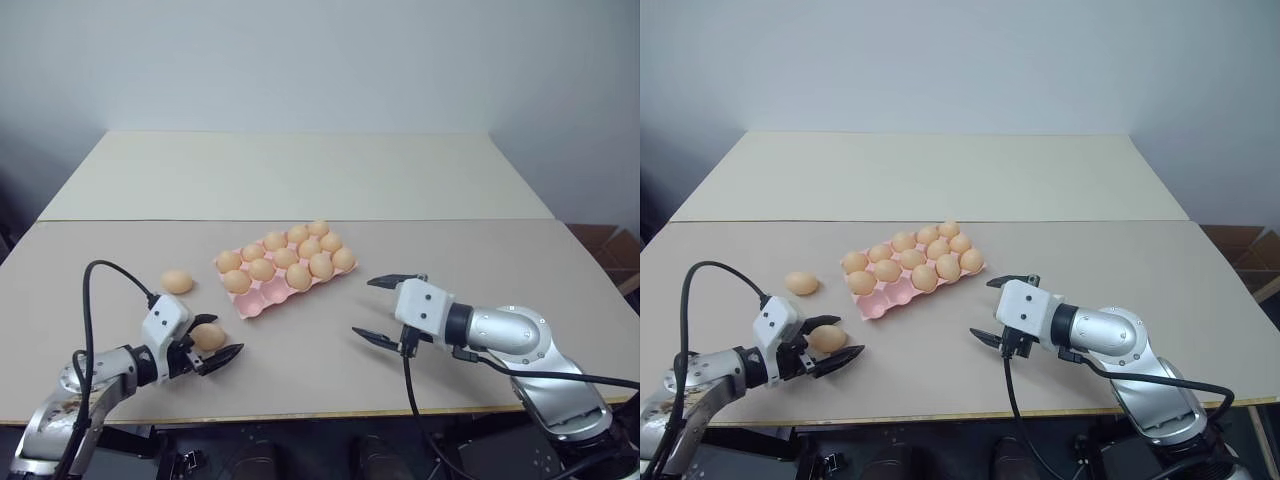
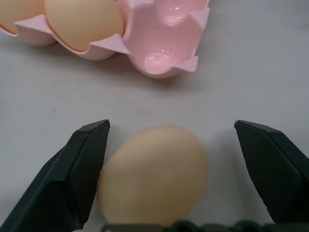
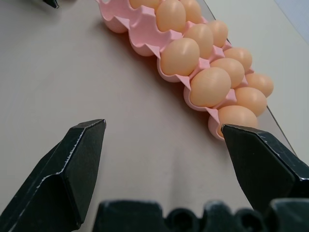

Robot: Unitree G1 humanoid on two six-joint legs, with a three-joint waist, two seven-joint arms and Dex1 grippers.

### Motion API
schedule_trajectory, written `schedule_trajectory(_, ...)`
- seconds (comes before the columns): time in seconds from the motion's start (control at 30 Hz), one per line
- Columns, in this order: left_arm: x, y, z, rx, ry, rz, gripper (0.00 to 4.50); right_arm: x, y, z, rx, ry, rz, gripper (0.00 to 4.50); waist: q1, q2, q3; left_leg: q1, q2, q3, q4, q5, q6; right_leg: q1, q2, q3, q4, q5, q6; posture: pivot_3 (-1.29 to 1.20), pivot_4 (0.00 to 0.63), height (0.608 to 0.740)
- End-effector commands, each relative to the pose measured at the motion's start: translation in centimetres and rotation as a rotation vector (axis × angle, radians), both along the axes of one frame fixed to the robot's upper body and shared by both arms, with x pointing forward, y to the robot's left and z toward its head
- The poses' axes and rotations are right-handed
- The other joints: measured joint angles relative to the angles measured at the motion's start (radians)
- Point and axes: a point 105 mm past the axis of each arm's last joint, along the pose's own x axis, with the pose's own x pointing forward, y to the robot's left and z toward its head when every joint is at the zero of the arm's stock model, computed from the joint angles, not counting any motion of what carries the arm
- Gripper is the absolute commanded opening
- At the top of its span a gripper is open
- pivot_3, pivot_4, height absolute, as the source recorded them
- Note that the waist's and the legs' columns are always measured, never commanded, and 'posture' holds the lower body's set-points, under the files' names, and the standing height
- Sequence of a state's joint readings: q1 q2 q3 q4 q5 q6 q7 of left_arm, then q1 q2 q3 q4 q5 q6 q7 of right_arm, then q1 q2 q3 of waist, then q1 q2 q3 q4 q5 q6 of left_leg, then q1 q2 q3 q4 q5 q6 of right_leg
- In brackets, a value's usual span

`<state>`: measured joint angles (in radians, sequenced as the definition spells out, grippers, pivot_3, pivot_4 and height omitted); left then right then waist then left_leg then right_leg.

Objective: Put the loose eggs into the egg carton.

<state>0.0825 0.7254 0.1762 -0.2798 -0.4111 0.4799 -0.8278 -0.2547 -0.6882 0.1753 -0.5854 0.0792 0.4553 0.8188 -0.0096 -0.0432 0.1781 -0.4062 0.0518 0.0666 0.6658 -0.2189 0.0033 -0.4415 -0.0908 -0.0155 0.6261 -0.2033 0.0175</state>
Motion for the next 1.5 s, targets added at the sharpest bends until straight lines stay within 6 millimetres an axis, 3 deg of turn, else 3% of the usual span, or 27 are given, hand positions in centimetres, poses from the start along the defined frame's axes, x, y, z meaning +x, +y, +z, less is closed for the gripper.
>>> schedule_trajectory(0.03,0.0,0.0,0.1,0.025,-0.006,-0.018,4.5,-0.3,0.0,1.2,0.005,-0.057,-0.006,4.46,-0.001,0.0,0.0,0.0,0.0,0.0,0.0,0.0,0.0,0.0,0.0,0.0,0.0,0.0,0.0,0.0,0.15,0.74)
schedule_trajectory(0.07,0.0,0.1,-0.2,0.035,0.006,-0.014,4.5,-0.3,0.0,1.3,0.005,-0.058,-0.009,4.46,-0.001,0.0,0.0,0.0,0.0,0.0,0.0,0.0,0.0,0.0,0.0,0.0,0.0,0.0,0.0,0.0,0.15,0.74)
schedule_trajectory(0.17,-0.4,0.4,-0.5,0.057,0.023,-0.029,3.95,-0.2,-0.1,1.2,0.003,-0.06,-0.015,4.5,-0.002,0.0,0.0,0.0,0.0,0.0,0.0,0.0,0.0,0.0,0.0,0.0,0.0,0.0,0.0,0.0,0.15,0.74)
schedule_trajectory(0.37,-0.2,0.7,-0.4,0.066,0.025,-0.016,2.03,-0.1,0.1,1.0,0.002,-0.065,-0.021,4.5,-0.001,0.0,0.0,0.0,0.0,0.0,0.0,0.0,0.0,0.0,0.0,0.0,0.0,0.0,0.0,0.0,0.15,0.74)
schedule_trajectory(0.4,-0.1,0.7,-0.3,0.07,0.022,-0.013,1.94,0.0,0.2,1.0,0.004,-0.066,-0.021,4.5,-0.001,0.0,0.0,0.0,0.0,0.0,0.0,0.0,0.0,0.0,0.0,0.0,0.0,0.0,0.0,0.0,0.15,0.74)
schedule_trajectory(0.63,-0.3,0.4,0.8,0.042,0.011,-0.051,1.93,0.1,0.3,1.0,0.006,-0.07,-0.02,4.5,0.0,0.0,0.0,0.0,0.0,0.0,0.0,0.0,0.0,0.0,0.0,0.0,0.0,0.0,0.0,0.0,0.15,0.74)
schedule_trajectory(0.8,-0.5,-0.7,5.0,-0.092,-0.091,-0.127,1.93,0.2,0.2,1.1,0.01,-0.081,-0.033,4.5,-0.001,0.0,0.0,-0.001,0.0,0.0,0.0,0.0,0.0,-0.001,0.0,0.0,0.0,0.0,0.0,0.0,0.15,0.74)
schedule_trajectory(0.97,1.9,-2.6,8.2,-0.198,-0.176,-0.16,1.93,0.3,0.5,1.1,0.023,-0.089,-0.035,4.5,0.013,0.0,0.0,0.0,0.0,-0.001,0.001,0.0,0.0,0.001,0.0,-0.001,0.0,0.0,0.0,0.0,0.15,0.74)
schedule_trajectory(1.13,6.0,-5.4,7.7,-0.188,-0.22,-0.152,1.93,0.5,0.9,1.0,0.032,-0.103,-0.046,4.5,0.021,-0.001,-0.001,0.0,-0.002,-0.001,0.004,0.0,0.0,0.003,0.0,-0.001,0.0,0.003,0.004,0.0,0.15,0.74)
schedule_trajectory(1.43,8.6,-7.8,7.4,-0.205,-0.236,-0.207,1.93,0.4,0.3,1.0,0.035,-0.131,-0.11,4.5,0.018,-0.001,-0.001,-0.002,-0.002,-0.002,0.003,0.0,0.0,0.002,0.001,-0.001,0.0,0.005,0.008,0.0,0.15,0.74)
schedule_trajectory(1.5,8.5,-7.8,7.4,-0.192,-0.234,-0.23,2.64,0.3,0.2,0.9,0.032,-0.133,-0.121,4.5,0.017,-0.001,-0.001,-0.002,-0.002,-0.002,0.004,0.0,0.0,0.002,0.001,0.0,0.0,0.005,0.008,0.0,0.15,0.74)
